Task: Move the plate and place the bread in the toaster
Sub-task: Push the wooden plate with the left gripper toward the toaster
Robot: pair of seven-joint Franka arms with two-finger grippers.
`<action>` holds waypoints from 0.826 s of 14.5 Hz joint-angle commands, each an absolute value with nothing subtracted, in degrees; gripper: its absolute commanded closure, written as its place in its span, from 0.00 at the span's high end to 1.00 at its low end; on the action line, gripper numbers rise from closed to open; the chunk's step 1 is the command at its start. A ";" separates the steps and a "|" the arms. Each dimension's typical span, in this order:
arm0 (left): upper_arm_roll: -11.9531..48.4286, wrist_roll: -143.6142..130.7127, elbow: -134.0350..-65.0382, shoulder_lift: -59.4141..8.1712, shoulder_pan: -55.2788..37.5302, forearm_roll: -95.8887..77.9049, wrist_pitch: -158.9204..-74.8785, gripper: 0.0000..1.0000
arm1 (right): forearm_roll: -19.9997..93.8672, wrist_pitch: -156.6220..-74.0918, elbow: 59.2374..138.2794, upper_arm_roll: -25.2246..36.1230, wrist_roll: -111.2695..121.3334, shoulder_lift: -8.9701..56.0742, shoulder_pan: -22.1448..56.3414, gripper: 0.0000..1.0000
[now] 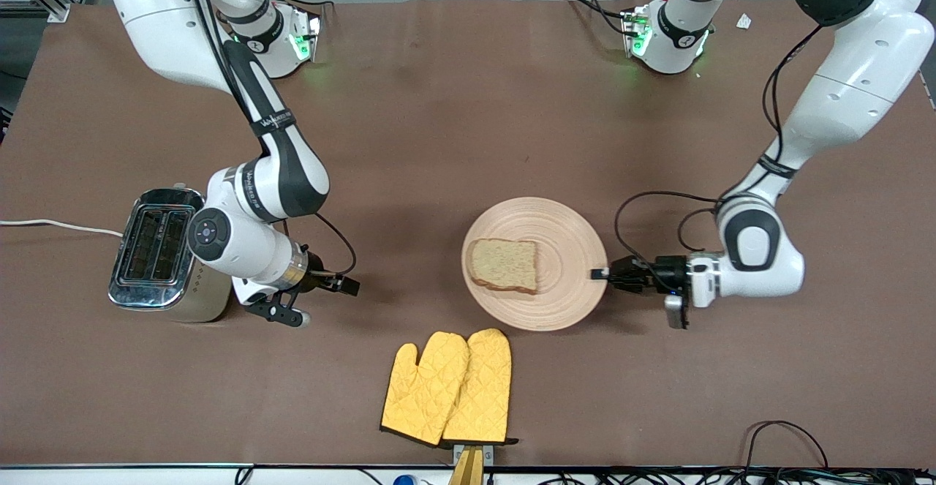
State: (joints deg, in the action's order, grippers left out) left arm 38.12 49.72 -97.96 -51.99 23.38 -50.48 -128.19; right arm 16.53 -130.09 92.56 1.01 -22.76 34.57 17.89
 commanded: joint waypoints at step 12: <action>39.73 42.98 -101.78 -52.21 4.22 -67.93 -149.85 0.03 | 16.61 -128.23 95.00 0.88 -22.85 34.54 20.64 0.96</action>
State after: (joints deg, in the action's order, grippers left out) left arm 39.35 42.75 -101.44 -52.64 3.96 -65.02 -150.54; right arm 16.53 -128.09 93.05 0.62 -21.90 35.22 18.53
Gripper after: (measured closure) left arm 0.903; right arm 0.040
